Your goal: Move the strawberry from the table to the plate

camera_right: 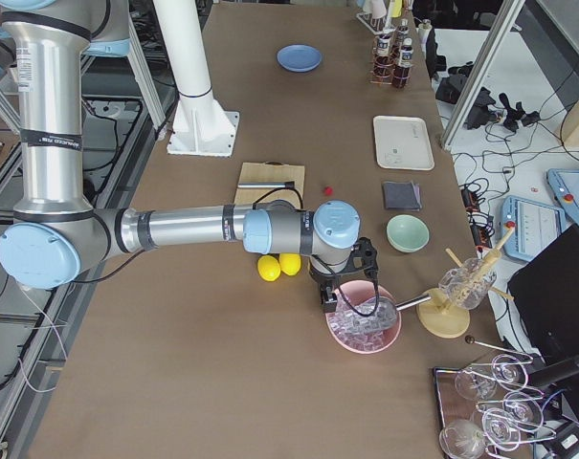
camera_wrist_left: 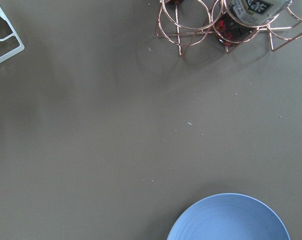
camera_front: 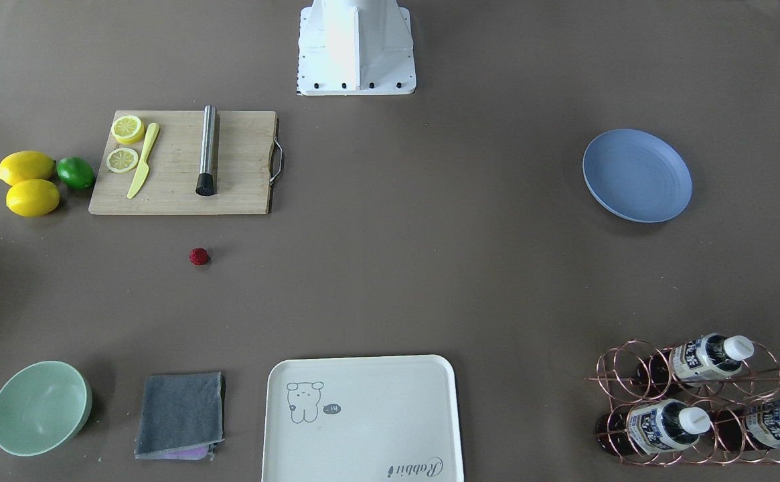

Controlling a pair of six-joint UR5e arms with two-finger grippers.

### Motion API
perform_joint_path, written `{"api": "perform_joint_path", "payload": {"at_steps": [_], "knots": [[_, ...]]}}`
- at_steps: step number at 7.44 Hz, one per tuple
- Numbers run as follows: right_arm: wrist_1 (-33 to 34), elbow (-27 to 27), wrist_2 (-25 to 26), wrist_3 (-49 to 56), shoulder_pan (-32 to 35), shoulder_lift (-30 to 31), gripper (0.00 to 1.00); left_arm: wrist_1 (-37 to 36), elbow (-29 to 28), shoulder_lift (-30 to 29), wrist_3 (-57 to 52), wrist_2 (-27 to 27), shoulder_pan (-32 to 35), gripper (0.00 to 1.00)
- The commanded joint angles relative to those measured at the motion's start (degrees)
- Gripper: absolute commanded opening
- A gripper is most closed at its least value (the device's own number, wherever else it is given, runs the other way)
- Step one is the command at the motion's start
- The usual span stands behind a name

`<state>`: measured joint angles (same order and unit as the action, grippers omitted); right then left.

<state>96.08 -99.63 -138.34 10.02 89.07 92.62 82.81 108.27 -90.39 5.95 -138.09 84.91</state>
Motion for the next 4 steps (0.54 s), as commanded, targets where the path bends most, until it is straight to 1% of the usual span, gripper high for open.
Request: {"api": "perform_joint_path", "payload": {"at_steps": [1,2,3,4], "knots": [[-0.01,-0.91,0.52,0.0,0.4,0.02,1.0,0.5,-0.24,4.23,-0.24,0.19,0.08,0.98],[-0.01,-1.0,0.7,0.0,0.49,0.02,1.0,1.12,-0.42,6.7,-1.37,0.36,0.17,0.98],[-0.01,-1.0,0.7,0.0,0.58,0.19,1.0,3.04,-2.78,9.42,-5.82,0.71,0.35,0.98],[-0.01,-0.57,0.88,0.0,0.58,0.28,1.0,3.49,-2.62,9.53,-6.56,0.63,2.96,0.98]]}}
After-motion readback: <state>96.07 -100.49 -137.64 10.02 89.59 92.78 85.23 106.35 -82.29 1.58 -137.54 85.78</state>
